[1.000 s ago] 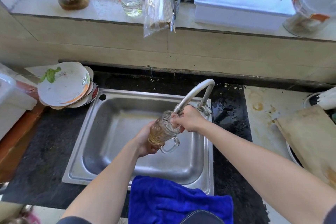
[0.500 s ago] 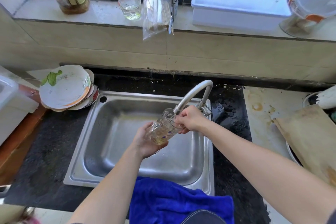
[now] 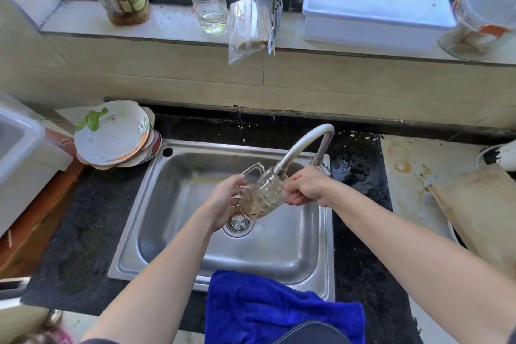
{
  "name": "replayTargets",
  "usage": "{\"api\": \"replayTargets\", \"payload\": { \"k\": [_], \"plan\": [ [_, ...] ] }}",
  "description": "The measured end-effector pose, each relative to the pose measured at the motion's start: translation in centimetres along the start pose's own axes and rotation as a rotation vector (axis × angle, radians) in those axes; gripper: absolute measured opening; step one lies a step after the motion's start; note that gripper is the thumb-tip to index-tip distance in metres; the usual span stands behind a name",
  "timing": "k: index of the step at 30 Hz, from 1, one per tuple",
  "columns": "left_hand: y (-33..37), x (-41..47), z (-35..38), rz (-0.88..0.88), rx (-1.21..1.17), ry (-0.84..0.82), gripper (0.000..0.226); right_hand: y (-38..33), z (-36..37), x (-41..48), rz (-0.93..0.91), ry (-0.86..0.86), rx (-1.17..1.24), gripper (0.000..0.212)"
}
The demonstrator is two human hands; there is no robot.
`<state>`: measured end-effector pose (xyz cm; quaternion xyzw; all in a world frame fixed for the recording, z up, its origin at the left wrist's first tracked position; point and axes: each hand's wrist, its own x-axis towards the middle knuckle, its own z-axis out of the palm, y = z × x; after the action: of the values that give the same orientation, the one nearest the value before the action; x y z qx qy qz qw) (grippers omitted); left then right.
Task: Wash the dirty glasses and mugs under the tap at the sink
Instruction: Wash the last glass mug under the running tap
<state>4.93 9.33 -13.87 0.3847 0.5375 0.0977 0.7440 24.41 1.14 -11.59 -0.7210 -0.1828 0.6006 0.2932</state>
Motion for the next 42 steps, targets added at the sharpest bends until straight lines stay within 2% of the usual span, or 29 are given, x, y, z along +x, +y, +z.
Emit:
{"api": "replayTargets", "payload": {
  "k": [2, 5, 8, 11, 16, 19, 21, 23, 25, 27, 30, 32, 37, 40, 42],
  "plan": [
    [0.5, -0.3, 0.4, 0.081, 0.193, 0.03, 0.022, -0.2, -0.1, -0.1, 0.016, -0.014, -0.008, 0.008],
    [0.7, -0.4, 0.9, 0.15, 0.305, 0.111, 0.027, 0.1, 0.1, -0.1, 0.056, 0.022, 0.116, 0.015],
    [0.8, -0.2, 0.9, 0.227, 0.466, 0.251, 0.029, 1.2, 0.8, 0.1, 0.098, -0.024, 0.382, 0.037],
    [1.2, -0.9, 1.1, 0.222, 0.591, 0.325, 0.026, 2.1, 1.8, 0.3, 0.101, -0.116, 0.455, 0.05],
    [2.0, -1.4, 2.1, 0.206, 0.695, 0.19, 0.022, 1.7, 3.4, 0.3, 0.113, -0.13, 0.407, 0.031],
    [2.1, -1.2, 1.7, 0.155, 0.564, 0.099, 0.023, 1.1, 2.9, 0.5, 0.009, -0.041, 0.394, 0.036],
    [2.0, -1.0, 1.2, 0.104, 0.451, 0.05, 0.022, 0.9, 2.2, 0.7, -0.116, 0.047, 0.34, 0.057],
    [1.7, -0.6, 1.0, 0.035, 0.358, 0.0, 0.014, 0.7, 1.8, 0.5, -0.241, 0.129, 0.165, 0.075],
    [1.5, -0.4, 1.2, -0.043, 0.242, -0.041, 0.007, 0.9, 1.7, 0.1, -0.353, 0.191, -0.069, 0.07],
    [1.2, 0.0, 1.5, -0.131, 0.073, -0.074, 0.018, 1.4, 1.7, -0.2, -0.457, 0.25, -0.242, 0.062],
    [0.7, 0.5, 2.0, -0.251, -0.097, -0.084, 0.025, 2.3, 1.5, -1.0, -0.63, 0.31, -0.391, 0.069],
    [0.2, 0.8, 2.6, -0.3, -0.086, -0.111, 0.026, 3.0, 1.5, -1.5, -0.728, 0.308, -0.476, 0.073],
    [-0.1, 1.4, 3.4, -0.367, -0.169, -0.188, 0.028, 4.0, 1.2, -2.3, -0.734, 0.247, -0.524, 0.088],
    [-0.2, 1.8, 3.8, -0.32, -0.296, -0.072, 0.026, 3.8, 0.7, -2.6, -0.593, 0.176, -0.383, 0.096],
    [-0.1, 2.2, 4.0, -0.248, -0.315, 0.015, 0.034, 4.0, 0.7, -3.0, -0.539, 0.25, -0.256, 0.081]
  ]
}}
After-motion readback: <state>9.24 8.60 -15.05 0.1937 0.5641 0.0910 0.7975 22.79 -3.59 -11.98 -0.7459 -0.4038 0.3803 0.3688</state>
